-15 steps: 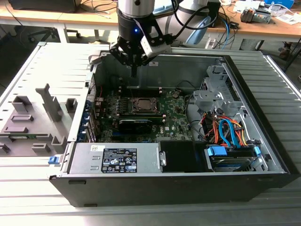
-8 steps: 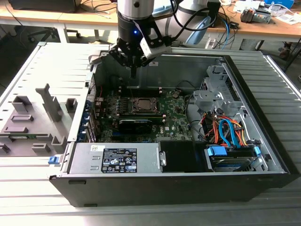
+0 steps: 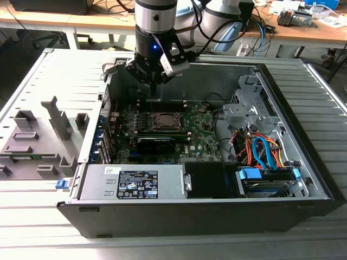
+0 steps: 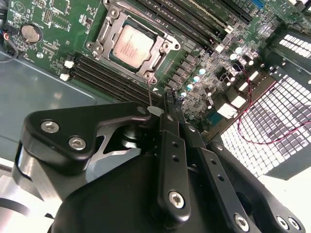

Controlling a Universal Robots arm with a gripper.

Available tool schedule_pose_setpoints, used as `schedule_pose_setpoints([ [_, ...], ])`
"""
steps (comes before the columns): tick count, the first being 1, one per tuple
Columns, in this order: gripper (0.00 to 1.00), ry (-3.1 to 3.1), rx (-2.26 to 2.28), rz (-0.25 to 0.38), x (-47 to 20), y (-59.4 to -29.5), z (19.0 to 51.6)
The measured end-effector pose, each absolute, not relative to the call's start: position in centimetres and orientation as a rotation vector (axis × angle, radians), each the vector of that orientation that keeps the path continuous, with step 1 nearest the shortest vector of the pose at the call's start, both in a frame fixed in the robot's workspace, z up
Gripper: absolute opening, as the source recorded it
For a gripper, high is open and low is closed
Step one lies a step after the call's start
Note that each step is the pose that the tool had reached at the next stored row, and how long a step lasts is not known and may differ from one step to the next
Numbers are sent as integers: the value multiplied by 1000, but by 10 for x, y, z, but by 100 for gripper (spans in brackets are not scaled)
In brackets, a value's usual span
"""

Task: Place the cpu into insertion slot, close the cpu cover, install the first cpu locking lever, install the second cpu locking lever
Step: 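Install the first cpu locking lever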

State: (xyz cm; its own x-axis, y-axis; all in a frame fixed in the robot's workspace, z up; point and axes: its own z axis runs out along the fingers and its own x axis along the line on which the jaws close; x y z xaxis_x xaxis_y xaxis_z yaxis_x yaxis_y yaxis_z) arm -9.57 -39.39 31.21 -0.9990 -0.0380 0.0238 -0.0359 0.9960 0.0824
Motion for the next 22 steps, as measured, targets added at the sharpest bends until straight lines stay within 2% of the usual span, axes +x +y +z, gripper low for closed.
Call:
schedule_pose_setpoints([
  [22,11,-3113,58,-127,-96,-392,306],
])
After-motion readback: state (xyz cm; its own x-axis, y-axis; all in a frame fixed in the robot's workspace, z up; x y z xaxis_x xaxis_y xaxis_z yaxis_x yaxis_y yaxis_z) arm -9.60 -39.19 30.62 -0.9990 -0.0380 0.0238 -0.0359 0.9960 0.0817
